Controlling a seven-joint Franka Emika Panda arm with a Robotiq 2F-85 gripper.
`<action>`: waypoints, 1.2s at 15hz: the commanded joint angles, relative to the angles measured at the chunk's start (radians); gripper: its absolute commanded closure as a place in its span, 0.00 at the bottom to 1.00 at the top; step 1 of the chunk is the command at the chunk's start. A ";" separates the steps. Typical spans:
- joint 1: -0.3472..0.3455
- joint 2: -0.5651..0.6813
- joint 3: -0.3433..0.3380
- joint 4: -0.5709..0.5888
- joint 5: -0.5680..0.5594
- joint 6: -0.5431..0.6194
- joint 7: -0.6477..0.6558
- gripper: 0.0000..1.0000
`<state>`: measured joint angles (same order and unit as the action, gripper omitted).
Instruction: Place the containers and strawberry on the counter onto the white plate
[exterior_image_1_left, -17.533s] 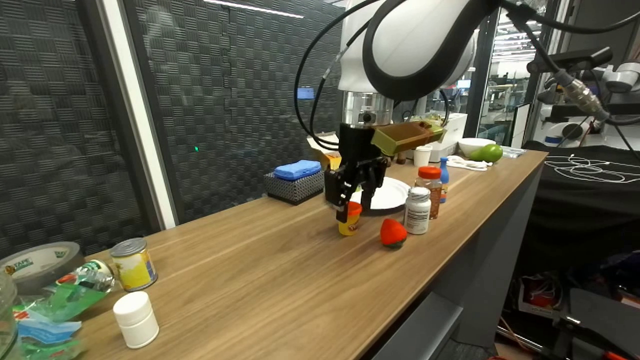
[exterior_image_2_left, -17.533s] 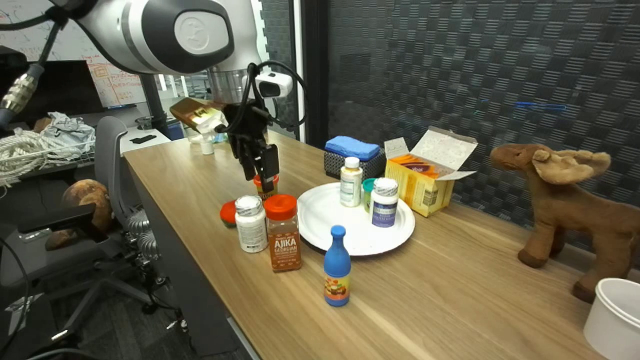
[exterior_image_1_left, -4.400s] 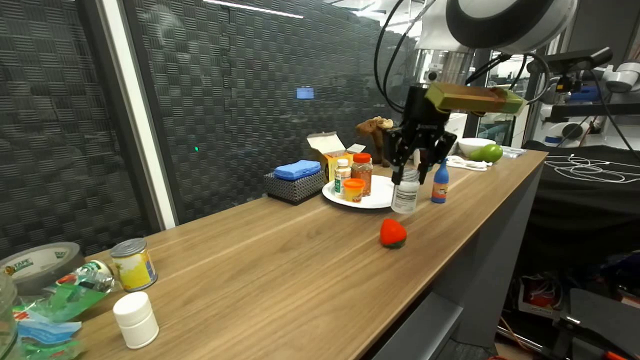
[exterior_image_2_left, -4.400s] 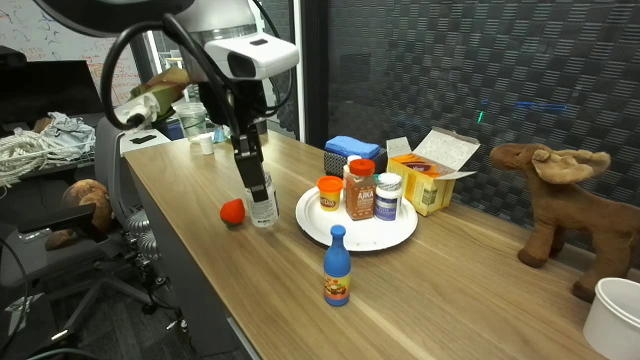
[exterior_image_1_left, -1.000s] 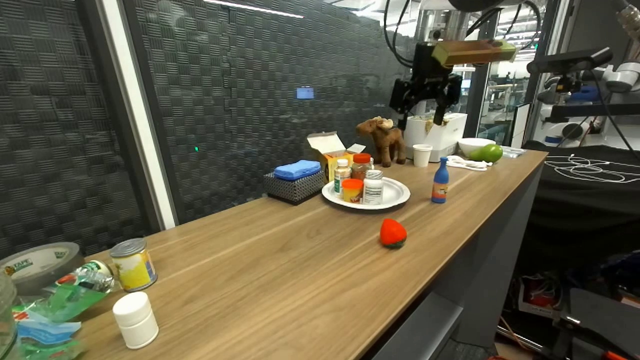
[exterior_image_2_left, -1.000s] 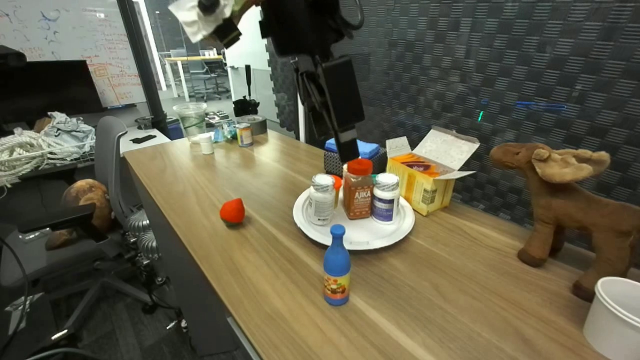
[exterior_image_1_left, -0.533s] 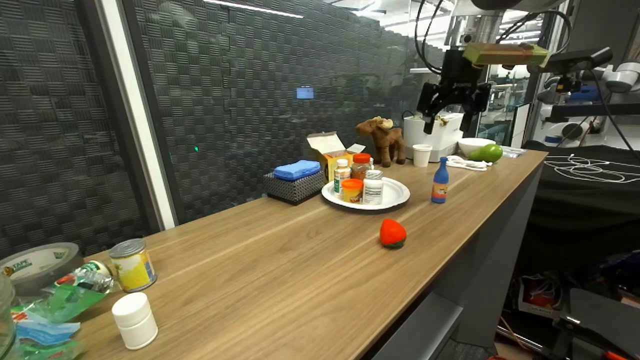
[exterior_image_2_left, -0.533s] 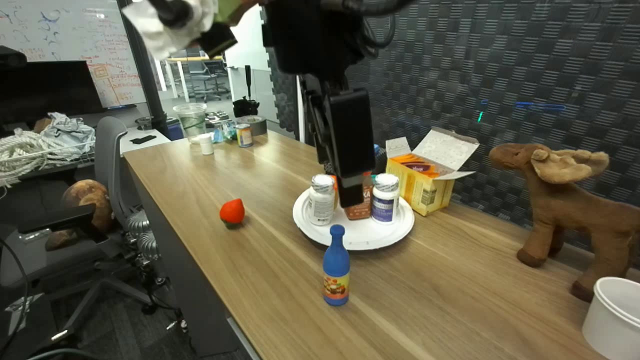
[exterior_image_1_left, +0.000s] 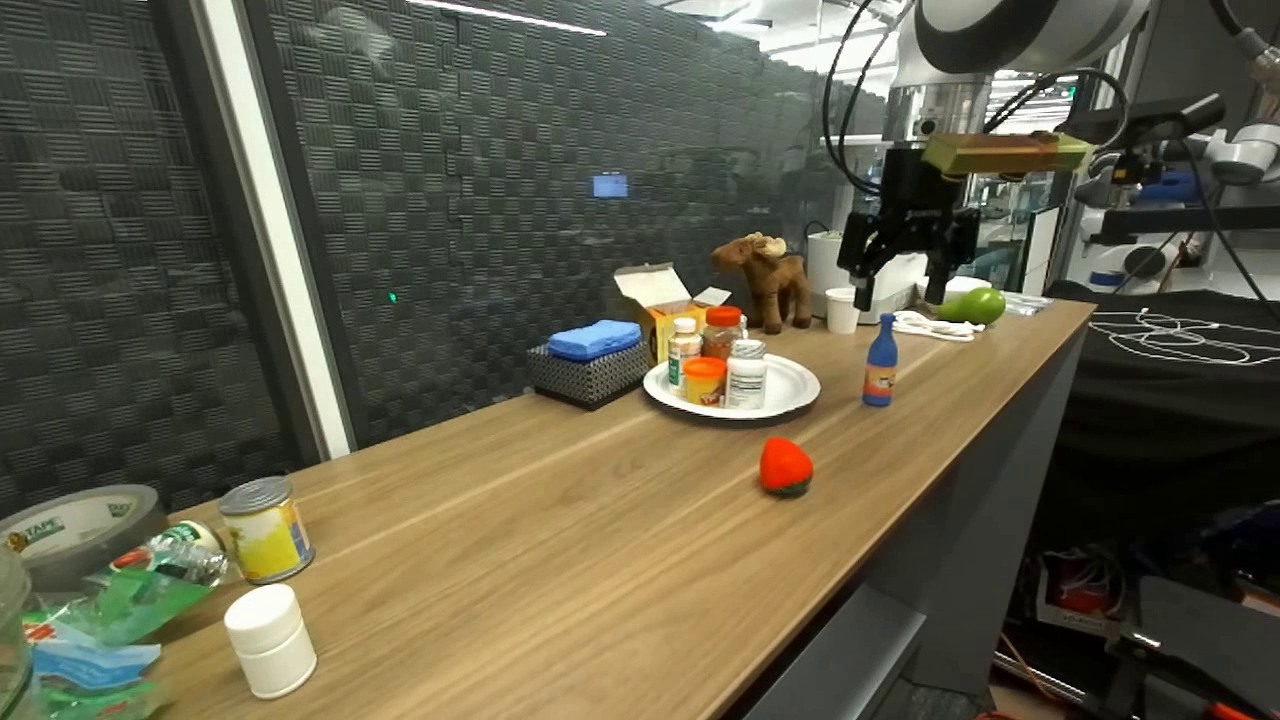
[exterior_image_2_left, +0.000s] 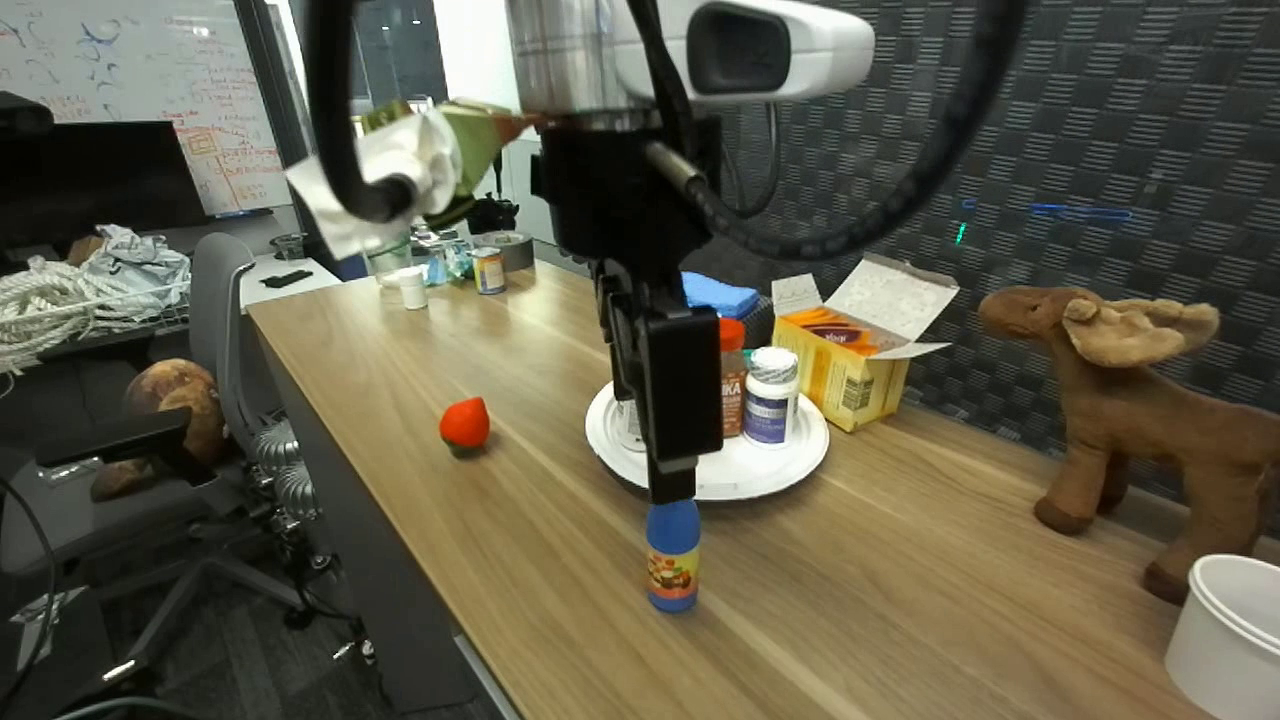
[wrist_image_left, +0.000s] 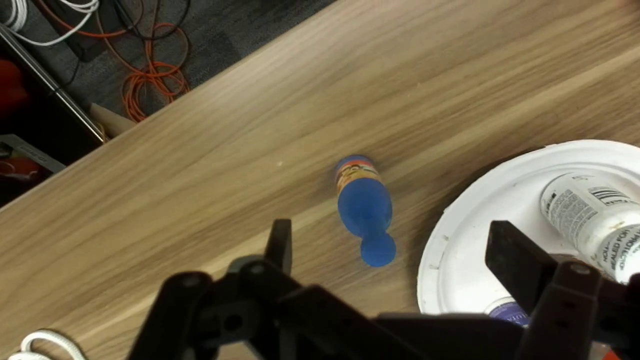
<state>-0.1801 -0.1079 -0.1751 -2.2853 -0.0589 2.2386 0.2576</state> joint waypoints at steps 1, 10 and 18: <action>-0.003 0.018 0.004 0.025 0.007 0.007 -0.013 0.00; -0.003 0.056 -0.001 0.059 0.017 0.005 -0.013 0.72; -0.005 0.043 -0.002 0.074 0.006 -0.006 0.008 0.95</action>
<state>-0.1851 -0.0539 -0.1813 -2.2433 -0.0588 2.2427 0.2580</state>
